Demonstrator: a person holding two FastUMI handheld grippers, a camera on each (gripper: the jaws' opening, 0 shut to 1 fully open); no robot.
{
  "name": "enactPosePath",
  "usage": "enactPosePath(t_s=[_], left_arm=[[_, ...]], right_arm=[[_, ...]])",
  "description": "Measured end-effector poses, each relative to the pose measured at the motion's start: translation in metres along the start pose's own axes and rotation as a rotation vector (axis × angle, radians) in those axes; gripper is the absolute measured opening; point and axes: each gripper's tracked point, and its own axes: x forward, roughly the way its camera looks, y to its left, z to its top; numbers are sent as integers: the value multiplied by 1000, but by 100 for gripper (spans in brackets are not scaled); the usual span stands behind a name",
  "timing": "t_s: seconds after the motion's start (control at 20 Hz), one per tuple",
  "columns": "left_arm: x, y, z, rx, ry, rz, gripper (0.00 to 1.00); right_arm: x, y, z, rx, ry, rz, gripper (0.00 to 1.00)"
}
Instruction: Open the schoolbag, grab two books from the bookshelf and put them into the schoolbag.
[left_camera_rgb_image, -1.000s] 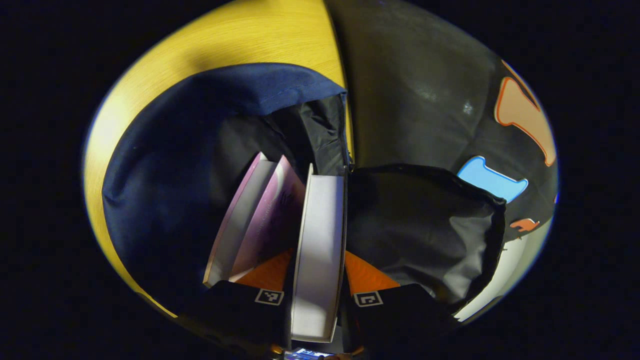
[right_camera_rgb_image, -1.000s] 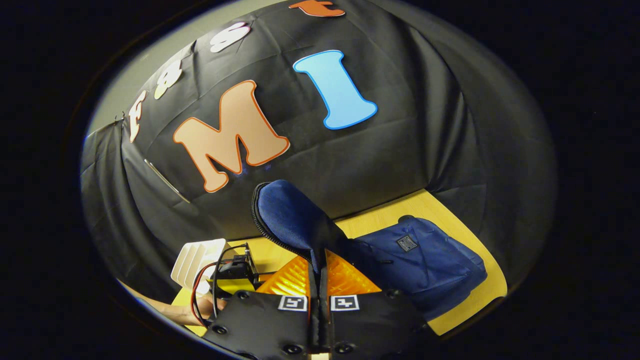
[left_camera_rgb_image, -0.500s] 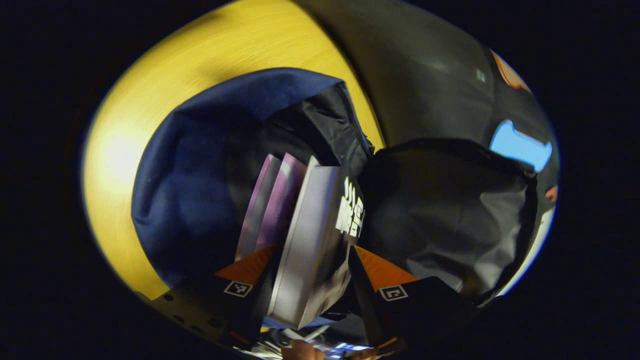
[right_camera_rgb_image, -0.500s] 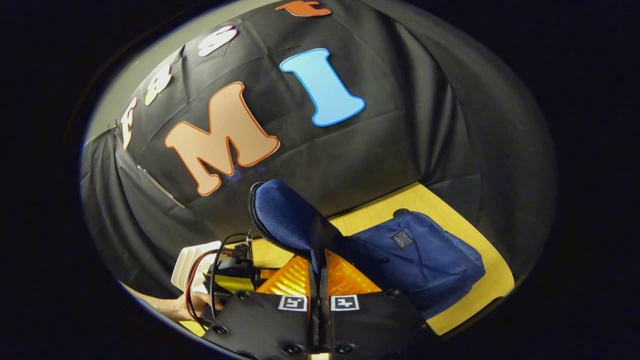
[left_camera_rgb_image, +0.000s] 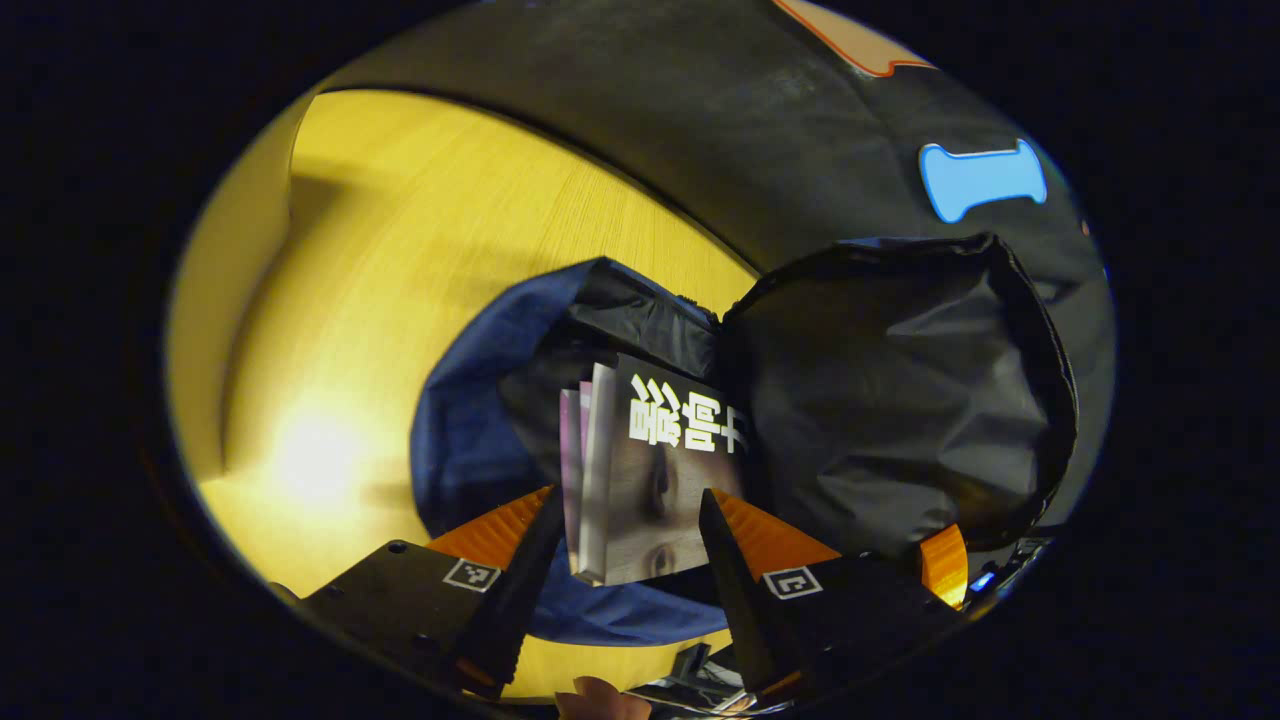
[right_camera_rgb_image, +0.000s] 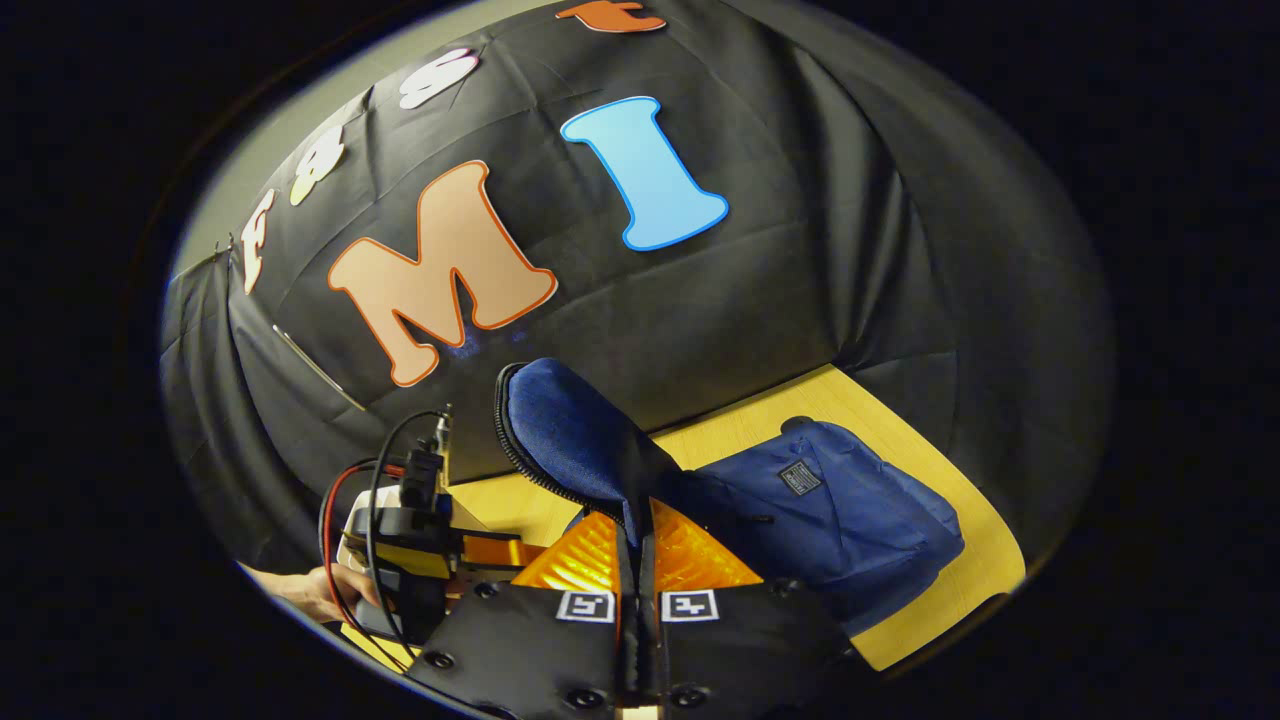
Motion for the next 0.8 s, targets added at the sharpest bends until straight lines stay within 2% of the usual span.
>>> enactPosePath(t_s=[0.15,0.3,0.35,0.55,0.75,0.8], left_arm=[[-29,6,19,78,-94,23,80],[-68,13,36,258,-183,74,83],[-85,14,45,323,-217,95,80],[-149,14,69,522,-364,175,80],[-216,12,88,608,-505,226,80],[-231,11,89,612,-533,228,84]], right_arm=[[0,2,-5,-4,6,-3,3],[3,5,-9,-13,15,-15,3],[3,6,-10,-13,16,-20,2],[3,9,-15,-27,7,-51,5],[1,18,-22,-46,20,-58,8],[0,22,-24,-49,21,-55,11]])
